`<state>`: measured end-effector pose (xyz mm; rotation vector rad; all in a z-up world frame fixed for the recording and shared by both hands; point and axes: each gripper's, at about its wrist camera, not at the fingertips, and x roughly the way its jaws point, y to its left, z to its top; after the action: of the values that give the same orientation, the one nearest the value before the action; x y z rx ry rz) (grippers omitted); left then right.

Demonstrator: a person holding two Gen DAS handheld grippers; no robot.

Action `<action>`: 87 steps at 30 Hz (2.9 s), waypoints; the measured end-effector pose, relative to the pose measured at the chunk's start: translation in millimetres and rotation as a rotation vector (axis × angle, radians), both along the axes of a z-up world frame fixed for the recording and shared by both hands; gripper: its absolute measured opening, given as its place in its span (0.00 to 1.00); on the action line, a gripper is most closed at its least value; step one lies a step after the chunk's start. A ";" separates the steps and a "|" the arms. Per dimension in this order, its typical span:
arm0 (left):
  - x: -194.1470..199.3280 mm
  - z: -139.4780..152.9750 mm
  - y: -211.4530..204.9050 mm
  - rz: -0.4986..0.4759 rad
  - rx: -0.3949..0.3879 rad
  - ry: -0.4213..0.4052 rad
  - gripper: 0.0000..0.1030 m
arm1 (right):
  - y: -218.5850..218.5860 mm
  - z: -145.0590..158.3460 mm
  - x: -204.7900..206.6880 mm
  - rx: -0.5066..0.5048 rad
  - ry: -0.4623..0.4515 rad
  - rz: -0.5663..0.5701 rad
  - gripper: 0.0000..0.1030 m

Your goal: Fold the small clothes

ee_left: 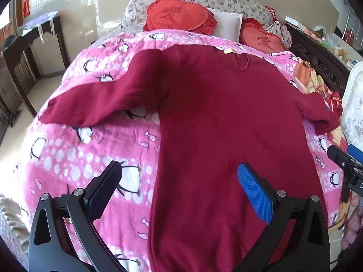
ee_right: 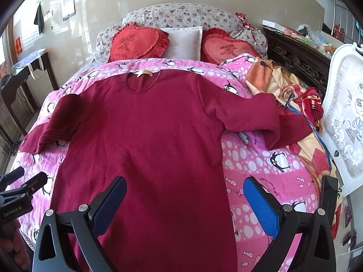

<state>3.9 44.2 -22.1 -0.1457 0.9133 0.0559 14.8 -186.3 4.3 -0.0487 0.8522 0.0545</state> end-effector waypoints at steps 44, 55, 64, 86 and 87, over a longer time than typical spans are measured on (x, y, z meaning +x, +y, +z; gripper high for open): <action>0.1 -15.7 14.0 0.063 -0.018 0.025 0.99 | 16.0 4.8 -2.9 -0.006 0.001 0.012 0.99; -2.4 -18.2 21.8 0.074 -0.054 0.030 0.99 | 25.5 10.2 -4.6 -0.022 -0.009 0.024 0.99; -2.9 -21.4 24.4 0.080 -0.064 0.033 0.99 | 34.6 12.7 -6.9 -0.015 -0.025 0.052 0.98; 10.6 -22.7 41.1 0.121 -0.016 0.042 0.99 | 39.5 9.8 13.1 0.008 -0.043 0.035 0.98; 10.8 -22.1 40.7 0.120 -0.011 0.042 0.99 | 38.5 7.7 14.9 0.009 -0.049 0.034 0.98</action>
<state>14.7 84.9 -44.2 -0.2101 0.9463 0.1653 29.6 -147.9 12.0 -0.0559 0.8024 0.0885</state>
